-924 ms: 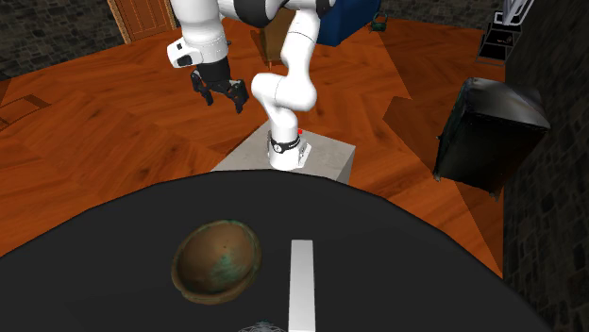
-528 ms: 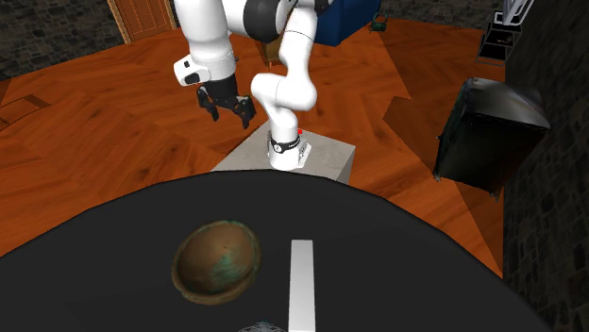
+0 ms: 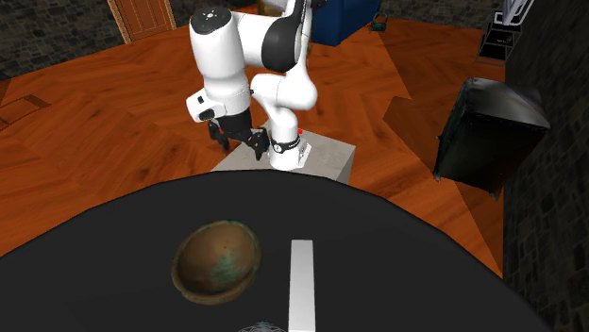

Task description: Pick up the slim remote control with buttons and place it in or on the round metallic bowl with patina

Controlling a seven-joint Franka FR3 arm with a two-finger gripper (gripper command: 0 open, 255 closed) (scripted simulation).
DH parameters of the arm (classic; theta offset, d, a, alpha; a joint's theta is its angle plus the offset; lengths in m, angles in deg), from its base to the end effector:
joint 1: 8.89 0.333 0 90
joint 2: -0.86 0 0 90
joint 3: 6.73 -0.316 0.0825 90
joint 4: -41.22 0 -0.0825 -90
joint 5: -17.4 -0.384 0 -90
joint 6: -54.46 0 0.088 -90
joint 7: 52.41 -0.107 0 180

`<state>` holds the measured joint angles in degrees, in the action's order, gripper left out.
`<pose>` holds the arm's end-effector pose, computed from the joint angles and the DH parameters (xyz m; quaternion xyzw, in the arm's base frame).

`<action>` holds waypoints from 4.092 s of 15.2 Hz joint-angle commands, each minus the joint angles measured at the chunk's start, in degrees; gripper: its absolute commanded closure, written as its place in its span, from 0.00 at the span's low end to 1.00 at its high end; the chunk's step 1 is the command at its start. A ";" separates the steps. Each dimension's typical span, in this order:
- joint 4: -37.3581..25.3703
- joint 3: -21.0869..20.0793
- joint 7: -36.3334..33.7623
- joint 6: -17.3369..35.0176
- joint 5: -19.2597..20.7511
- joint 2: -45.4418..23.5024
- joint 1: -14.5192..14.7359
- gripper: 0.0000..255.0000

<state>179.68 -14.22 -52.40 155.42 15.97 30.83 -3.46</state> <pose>0.3671 0.0899 0.4850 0.9927 0.0984 -0.0649 0.0273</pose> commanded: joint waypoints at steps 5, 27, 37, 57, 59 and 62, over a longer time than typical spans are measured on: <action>-3.68 -4.40 -4.64 8.51 -1.91 -10.30 2.09 0.00; -30.76 -12.30 -20.71 23.65 7.27 -47.72 9.90 0.00; -29.30 -11.94 -21.39 27.23 8.32 -49.98 10.21 0.00; -31.24 -12.48 -20.65 22.70 7.08 -47.24 9.80 1.00; -31.92 -12.60 -20.46 21.37 6.76 -46.54 9.71 1.00; -33.03 -12.75 -20.21 19.35 6.32 -45.57 9.60 1.00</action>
<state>147.04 -26.90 -72.74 175.62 22.52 -15.22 6.21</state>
